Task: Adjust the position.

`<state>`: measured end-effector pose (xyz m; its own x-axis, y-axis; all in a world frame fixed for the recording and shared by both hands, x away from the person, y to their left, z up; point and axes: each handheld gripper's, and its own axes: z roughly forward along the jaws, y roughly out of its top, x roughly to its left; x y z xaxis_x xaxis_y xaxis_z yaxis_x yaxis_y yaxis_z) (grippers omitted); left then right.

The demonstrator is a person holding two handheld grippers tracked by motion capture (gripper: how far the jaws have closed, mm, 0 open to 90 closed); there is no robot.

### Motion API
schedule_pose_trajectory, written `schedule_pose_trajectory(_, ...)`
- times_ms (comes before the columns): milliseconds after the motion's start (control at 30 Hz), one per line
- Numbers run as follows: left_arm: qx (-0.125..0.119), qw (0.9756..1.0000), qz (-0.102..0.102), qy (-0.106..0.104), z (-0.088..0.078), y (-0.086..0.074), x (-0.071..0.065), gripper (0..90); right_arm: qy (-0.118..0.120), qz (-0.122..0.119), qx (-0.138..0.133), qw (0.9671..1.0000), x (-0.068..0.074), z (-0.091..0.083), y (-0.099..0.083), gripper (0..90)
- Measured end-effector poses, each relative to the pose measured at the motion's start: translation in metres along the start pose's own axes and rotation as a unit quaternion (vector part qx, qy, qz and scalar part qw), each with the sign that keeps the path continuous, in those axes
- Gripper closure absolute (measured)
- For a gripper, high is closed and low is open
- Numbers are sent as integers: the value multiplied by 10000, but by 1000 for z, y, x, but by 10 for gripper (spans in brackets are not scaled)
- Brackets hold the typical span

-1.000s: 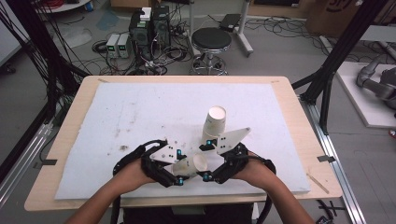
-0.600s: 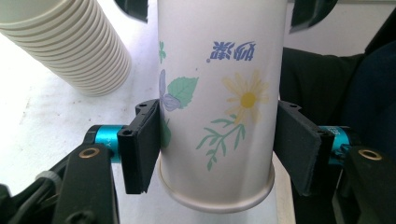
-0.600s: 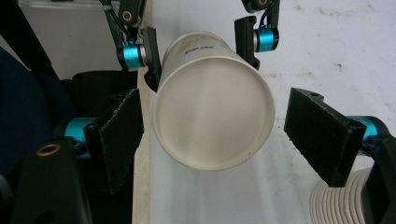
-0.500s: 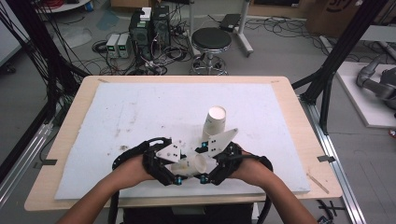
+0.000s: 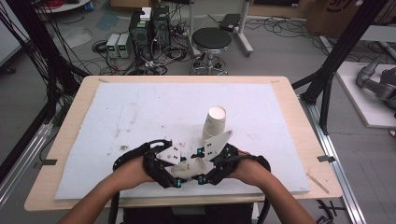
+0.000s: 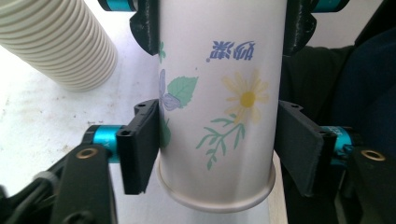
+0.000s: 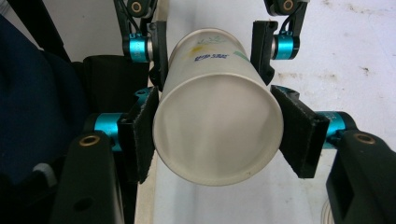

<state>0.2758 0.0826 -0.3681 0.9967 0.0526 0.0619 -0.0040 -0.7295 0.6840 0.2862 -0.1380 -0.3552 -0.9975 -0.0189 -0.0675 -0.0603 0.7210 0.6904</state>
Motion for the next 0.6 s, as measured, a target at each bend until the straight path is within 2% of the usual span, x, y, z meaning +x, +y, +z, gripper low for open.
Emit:
schedule_pose_trajectory(67,-317,9995,-49,15,0,-4,-1,285,57,30,-56,10000,-1,-2,-1,372)
schedule_pose_trajectory(167,-687,9973,-210,122,1,-12,-2,163,64,64,-167,9998,-2,-5,-3,374)
schedule_pose_trajectory(233,-936,9952,-257,134,2,-18,-3,164,33,128,-239,9996,-2,-7,-6,374)
schedule_pose_trajectory(333,-1358,9898,-403,164,2,-24,-6,164,10,197,-336,9992,-2,-10,-10,374)
schedule_pose_trajectory(400,-1557,9863,-528,164,3,-28,-7,164,-6,248,-416,9988,-2,-13,-13,374)
schedule_pose_trajectory(500,-1811,9809,-698,126,4,-32,-9,164,-39,297,-522,9982,0,-14,-17,374)
schedule_pose_trajectory(600,-2018,9763,-779,104,3,-36,-10,164,-25,347,-629,9974,3,-15,-21,373)
